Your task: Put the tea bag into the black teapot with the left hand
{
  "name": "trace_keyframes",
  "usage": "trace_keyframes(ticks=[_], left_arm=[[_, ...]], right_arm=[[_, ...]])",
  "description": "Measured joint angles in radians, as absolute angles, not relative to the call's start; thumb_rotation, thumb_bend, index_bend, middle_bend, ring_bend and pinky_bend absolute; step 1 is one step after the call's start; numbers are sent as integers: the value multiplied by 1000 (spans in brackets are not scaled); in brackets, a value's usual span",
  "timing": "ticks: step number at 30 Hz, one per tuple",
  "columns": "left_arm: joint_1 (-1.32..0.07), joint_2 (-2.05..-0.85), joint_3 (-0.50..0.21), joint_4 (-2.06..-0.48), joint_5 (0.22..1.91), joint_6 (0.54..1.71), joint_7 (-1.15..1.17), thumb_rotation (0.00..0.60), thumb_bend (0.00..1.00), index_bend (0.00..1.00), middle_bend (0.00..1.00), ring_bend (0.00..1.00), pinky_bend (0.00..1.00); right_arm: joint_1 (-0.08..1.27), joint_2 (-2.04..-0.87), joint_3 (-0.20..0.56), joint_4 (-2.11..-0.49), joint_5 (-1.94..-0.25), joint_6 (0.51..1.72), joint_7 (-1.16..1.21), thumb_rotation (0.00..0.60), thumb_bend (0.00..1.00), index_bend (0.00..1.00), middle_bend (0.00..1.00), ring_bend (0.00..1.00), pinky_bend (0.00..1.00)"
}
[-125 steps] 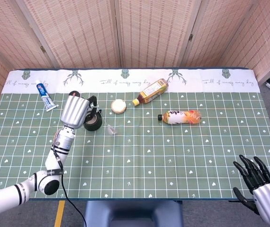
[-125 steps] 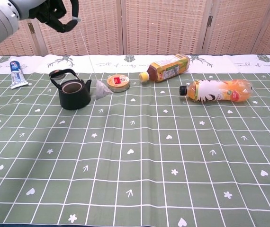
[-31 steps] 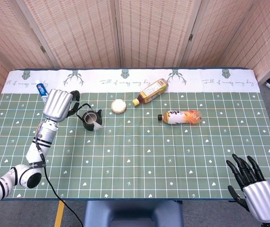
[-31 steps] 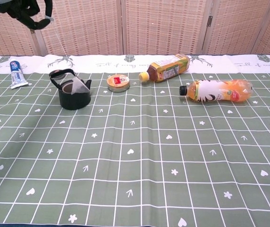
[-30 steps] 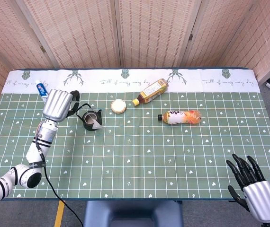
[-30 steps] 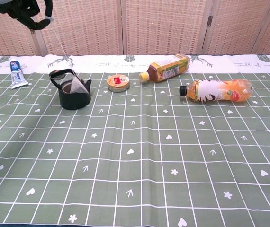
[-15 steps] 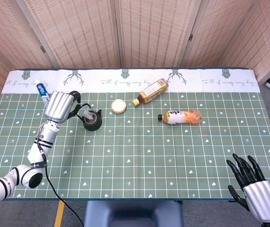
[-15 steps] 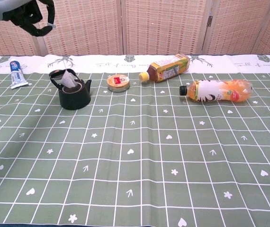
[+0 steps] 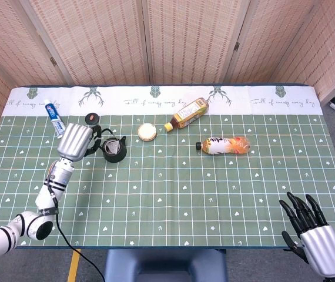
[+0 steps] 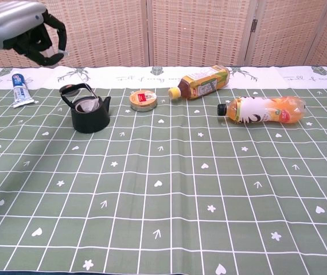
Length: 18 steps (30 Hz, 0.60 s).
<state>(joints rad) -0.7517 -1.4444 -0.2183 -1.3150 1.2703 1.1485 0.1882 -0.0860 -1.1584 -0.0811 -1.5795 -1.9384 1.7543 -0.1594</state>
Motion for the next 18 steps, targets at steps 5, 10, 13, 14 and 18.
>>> trace_keyframes(ticks=[5, 10, 13, 14, 18], left_arm=[[-672, -1521, -126, -1284, 1352, 1224, 90, 600, 509, 641, 1000, 1000, 1000], [-582, -1599, -32, -1219, 1434, 1306, 22, 600, 508, 636, 1000, 1000, 1000], [-562, -1646, -12, -1165, 1455, 1314, -12, 600, 508, 610, 1000, 1000, 1000], [-560, -1662, -9, -1147, 1459, 1311, -23, 600, 508, 600, 1000, 1000, 1000], [-555, -1720, -7, -1069, 1467, 1287, -70, 600, 508, 593, 1000, 1000, 1000]], right_arm=[[-95, -1170, -97, -1564, -1983, 1770, -181, 600, 365, 0, 0, 116, 29], [-109, -1178, -106, -1537, -2015, 1812, -179, 600, 365, 0, 0, 117, 29], [-112, -1181, -111, -1525, -2028, 1821, -174, 600, 365, 0, 0, 116, 29], [-113, -1181, -112, -1523, -2030, 1821, -173, 600, 365, 0, 0, 116, 29], [-114, -1181, -112, -1520, -2032, 1830, -167, 600, 365, 0, 0, 115, 29]])
